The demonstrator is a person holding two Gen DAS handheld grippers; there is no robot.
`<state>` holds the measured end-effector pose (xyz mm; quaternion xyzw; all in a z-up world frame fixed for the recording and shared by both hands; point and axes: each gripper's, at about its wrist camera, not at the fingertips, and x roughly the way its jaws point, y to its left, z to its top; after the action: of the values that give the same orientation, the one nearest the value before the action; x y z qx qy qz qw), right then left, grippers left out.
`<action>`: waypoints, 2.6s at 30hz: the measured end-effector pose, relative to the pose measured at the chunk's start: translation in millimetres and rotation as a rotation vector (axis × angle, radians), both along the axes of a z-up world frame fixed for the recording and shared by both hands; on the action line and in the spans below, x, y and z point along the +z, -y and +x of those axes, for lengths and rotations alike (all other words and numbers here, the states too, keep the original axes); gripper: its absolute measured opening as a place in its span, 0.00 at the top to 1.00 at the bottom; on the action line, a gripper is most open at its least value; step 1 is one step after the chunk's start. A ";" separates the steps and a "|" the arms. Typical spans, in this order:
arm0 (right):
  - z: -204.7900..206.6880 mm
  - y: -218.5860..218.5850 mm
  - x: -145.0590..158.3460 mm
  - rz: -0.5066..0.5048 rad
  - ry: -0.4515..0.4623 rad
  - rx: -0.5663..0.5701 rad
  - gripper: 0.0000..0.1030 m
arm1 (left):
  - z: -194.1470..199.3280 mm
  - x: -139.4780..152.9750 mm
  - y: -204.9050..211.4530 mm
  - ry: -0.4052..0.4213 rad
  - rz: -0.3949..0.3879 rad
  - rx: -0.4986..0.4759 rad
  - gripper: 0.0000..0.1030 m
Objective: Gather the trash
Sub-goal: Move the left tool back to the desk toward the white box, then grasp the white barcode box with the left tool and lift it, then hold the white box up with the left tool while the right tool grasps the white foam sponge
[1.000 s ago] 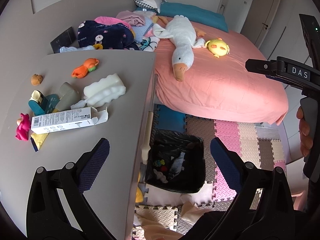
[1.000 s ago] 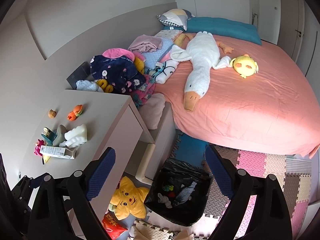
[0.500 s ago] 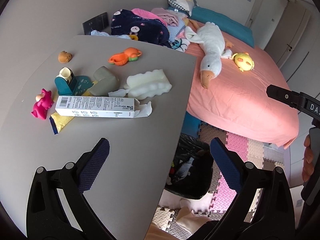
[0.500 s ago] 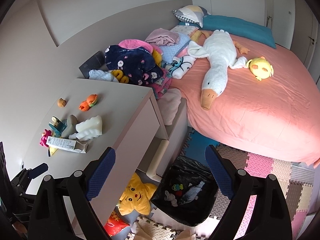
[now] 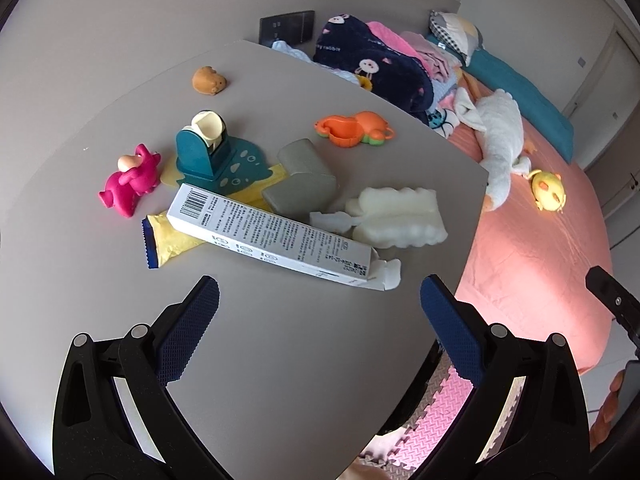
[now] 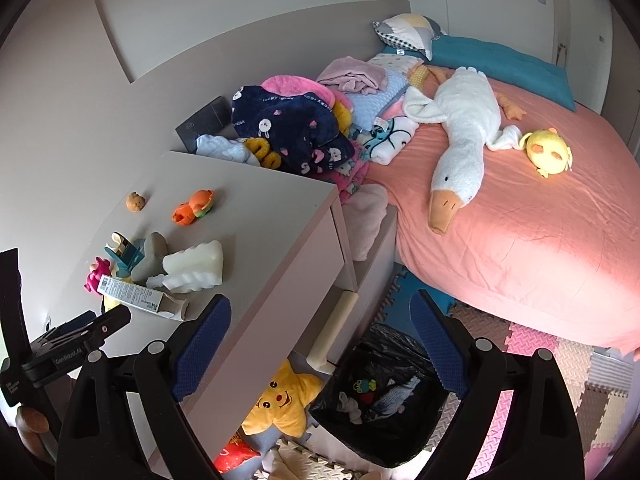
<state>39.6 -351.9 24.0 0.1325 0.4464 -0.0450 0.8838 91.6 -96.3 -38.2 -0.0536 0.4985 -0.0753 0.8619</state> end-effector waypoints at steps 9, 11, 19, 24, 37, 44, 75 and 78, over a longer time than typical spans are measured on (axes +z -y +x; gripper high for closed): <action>12.4 -2.8 -5.8 0.001 -0.011 0.025 0.12 | 27.9 -16.5 -17.2 -0.076 -0.103 0.172 0.13; 13.3 -2.9 -6.3 0.000 -0.012 0.026 0.12 | 32.4 -20.1 -17.6 -0.085 -0.100 0.191 0.14; 15.1 -1.5 -8.3 0.000 -0.018 0.023 0.12 | 45.0 -36.7 -27.4 -0.137 -0.123 0.241 0.28; 19.8 -3.9 -12.9 -0.009 -0.028 0.052 0.12 | 44.9 -39.4 -33.7 -0.141 -0.151 0.235 0.29; 31.5 -27.9 -19.2 -0.026 -0.054 0.132 0.12 | 56.7 -39.2 -49.7 -0.148 -0.262 0.256 0.60; 35.8 -39.1 -19.2 -0.034 -0.061 0.174 0.12 | 47.8 -25.3 -49.7 -0.094 -0.214 0.200 0.70; 115.4 -142.4 -81.1 -0.213 -0.179 0.528 0.12 | -50.5 -0.6 -165.4 -0.085 -0.157 0.399 0.70; 121.3 -151.2 -83.7 -0.275 -0.165 0.552 0.12 | -55.7 -0.8 -173.2 -0.088 -0.155 0.405 0.70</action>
<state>160.9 -200.8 -59.6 -0.1183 0.5254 0.1262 0.8331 35.9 76.9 -39.0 -0.2222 0.5072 0.0638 0.8302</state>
